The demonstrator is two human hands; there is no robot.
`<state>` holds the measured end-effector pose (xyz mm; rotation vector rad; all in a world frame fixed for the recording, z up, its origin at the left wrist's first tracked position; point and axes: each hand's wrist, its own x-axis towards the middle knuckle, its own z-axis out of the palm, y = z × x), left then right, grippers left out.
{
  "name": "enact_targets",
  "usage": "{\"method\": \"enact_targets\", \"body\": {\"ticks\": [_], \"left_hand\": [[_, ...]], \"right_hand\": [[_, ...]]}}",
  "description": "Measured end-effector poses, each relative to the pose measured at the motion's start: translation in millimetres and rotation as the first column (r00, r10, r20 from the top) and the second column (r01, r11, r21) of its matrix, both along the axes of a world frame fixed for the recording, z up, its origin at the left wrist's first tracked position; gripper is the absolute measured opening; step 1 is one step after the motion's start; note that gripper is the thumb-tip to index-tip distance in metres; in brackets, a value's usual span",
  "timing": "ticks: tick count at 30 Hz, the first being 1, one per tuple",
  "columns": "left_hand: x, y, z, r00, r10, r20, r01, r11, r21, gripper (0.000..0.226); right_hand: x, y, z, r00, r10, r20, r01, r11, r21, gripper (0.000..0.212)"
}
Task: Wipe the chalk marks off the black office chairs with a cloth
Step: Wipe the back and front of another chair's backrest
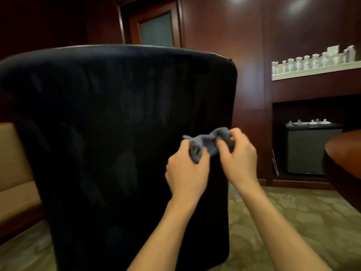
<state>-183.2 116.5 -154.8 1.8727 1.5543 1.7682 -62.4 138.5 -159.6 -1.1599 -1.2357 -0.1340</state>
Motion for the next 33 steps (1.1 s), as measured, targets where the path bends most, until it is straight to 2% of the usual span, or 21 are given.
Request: {"method": "enact_targets", "body": {"ticks": [3,6,8,11,16,23,28,31,33], "left_hand": [[40.3,5.6,23.1,0.995,-0.052,-0.083,0.049,0.998,-0.045,0.021],[49.1,16.2,17.4,0.993,-0.043,-0.109,0.032,0.994,-0.103,0.024],[42.7,21.3,6.6,0.993,-0.029,-0.112,0.015,0.993,-0.119,0.019],[34.0,19.8,-3.8,0.997,-0.048,-0.061,0.042,0.994,-0.102,0.011],[14.1,3.5,-13.9,0.998,-0.045,0.034,0.048,0.995,-0.087,0.015],[-18.4,-32.5,-34.7,0.947,-0.12,0.298,0.125,0.992,0.002,0.008],[-57.4,-55.6,-54.9,0.887,-0.019,0.462,-0.01,0.998,0.06,0.014],[-84.5,-63.9,-72.5,0.863,0.124,0.49,-0.158,0.987,0.028,0.018],[-100.4,-67.5,-82.9,0.828,0.226,0.514,-0.255,0.967,-0.015,0.017]], "right_hand": [[35.6,25.2,-0.7,0.985,0.048,-0.164,-0.053,0.998,-0.027,0.014],[38.0,41.1,-24.7,0.964,0.149,-0.22,-0.165,0.985,-0.055,0.004],[32.2,43.1,-38.0,0.938,0.22,-0.269,-0.235,0.972,-0.026,0.006],[31.9,37.9,-35.8,0.92,0.27,-0.283,-0.282,0.959,-0.001,0.011],[25.3,22.1,-35.9,0.924,0.31,-0.225,-0.324,0.945,-0.028,0.022],[-27.8,-21.0,-48.9,0.88,0.397,-0.261,-0.39,0.917,0.081,0.03],[-80.9,-49.3,-59.5,0.804,0.549,-0.228,-0.542,0.835,0.099,0.029],[-112.1,-59.1,-82.5,0.782,0.593,-0.19,-0.601,0.799,0.02,0.023],[-133.8,-61.9,-99.7,0.741,0.632,-0.227,-0.656,0.753,-0.044,0.016]]}}
